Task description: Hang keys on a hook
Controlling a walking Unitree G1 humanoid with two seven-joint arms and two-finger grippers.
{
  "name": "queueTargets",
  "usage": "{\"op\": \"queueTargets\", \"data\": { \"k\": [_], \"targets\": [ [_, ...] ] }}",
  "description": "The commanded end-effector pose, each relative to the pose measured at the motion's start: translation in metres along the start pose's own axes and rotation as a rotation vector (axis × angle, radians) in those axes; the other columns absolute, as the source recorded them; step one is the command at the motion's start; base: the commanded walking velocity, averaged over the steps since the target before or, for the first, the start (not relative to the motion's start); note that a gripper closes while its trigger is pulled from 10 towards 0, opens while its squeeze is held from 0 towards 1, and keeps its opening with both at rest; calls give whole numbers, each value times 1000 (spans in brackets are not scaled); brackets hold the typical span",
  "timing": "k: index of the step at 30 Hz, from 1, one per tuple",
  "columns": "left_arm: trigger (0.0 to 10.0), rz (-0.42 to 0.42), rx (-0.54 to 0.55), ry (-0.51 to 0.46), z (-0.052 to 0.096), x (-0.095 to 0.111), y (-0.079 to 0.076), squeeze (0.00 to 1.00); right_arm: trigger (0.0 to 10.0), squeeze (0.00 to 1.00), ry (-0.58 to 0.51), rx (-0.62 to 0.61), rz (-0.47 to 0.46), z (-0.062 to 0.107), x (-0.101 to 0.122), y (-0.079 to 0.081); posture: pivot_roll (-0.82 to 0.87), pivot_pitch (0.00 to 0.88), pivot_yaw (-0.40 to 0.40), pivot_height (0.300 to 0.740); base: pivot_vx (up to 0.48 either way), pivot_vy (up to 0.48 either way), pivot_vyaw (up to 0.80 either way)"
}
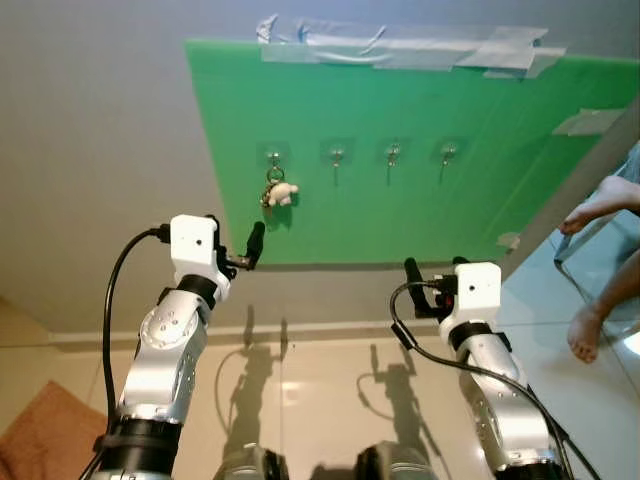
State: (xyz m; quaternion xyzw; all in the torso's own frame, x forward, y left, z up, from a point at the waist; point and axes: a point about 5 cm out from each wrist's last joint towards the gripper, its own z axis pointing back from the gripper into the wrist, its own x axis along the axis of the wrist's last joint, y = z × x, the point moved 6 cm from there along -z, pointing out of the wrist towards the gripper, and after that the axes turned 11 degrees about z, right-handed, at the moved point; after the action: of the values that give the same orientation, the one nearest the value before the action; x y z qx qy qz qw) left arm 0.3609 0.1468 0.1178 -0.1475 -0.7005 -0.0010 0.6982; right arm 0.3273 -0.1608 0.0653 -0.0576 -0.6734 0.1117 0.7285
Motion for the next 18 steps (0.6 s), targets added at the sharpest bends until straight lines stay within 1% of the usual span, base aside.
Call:
{"op": "queueTargets", "data": {
  "k": [1, 6, 10, 12, 15, 18],
  "targets": [
    [10000, 2, -6, 23, 1, -5, -3, 0, 10000, 0, 14, -7, -7, 1, -4, -2, -120, 96, -11, 740, 0, 465, 0],
    [10000, -6, -8, 30, -2, -5, -3, 0, 10000, 0, 6, -10, -10, 1, -3, -2, -124, 96, -7, 740, 0, 465, 0],
    [10000, -22, -16, 25, -4, -4, -4, 0, 10000, 0, -23, -9, 24, 1, 1, -2, -128, 101, -2, 740, 0, 443, 0],
    [10000, -36, -19, 26, -5, -4, -5, 0, 10000, 0, -15, -16, 22, 2, -1, -4, -132, 101, -1, 740, 0, 0, 0],
    [10000, -48, -21, 31, -6, -5, -4, 0, 10000, 0, -8, -19, -22, 2, -3, -4, -138, 100, 2, 740, 0, 0, -517],
    [10000, -81, -17, 33, -7, -6, -1, 0, 10000, 0, -25, -10, -20, 2, 1, -2, -142, 101, 3, 740, 0, 0, -492]
  ]
}}
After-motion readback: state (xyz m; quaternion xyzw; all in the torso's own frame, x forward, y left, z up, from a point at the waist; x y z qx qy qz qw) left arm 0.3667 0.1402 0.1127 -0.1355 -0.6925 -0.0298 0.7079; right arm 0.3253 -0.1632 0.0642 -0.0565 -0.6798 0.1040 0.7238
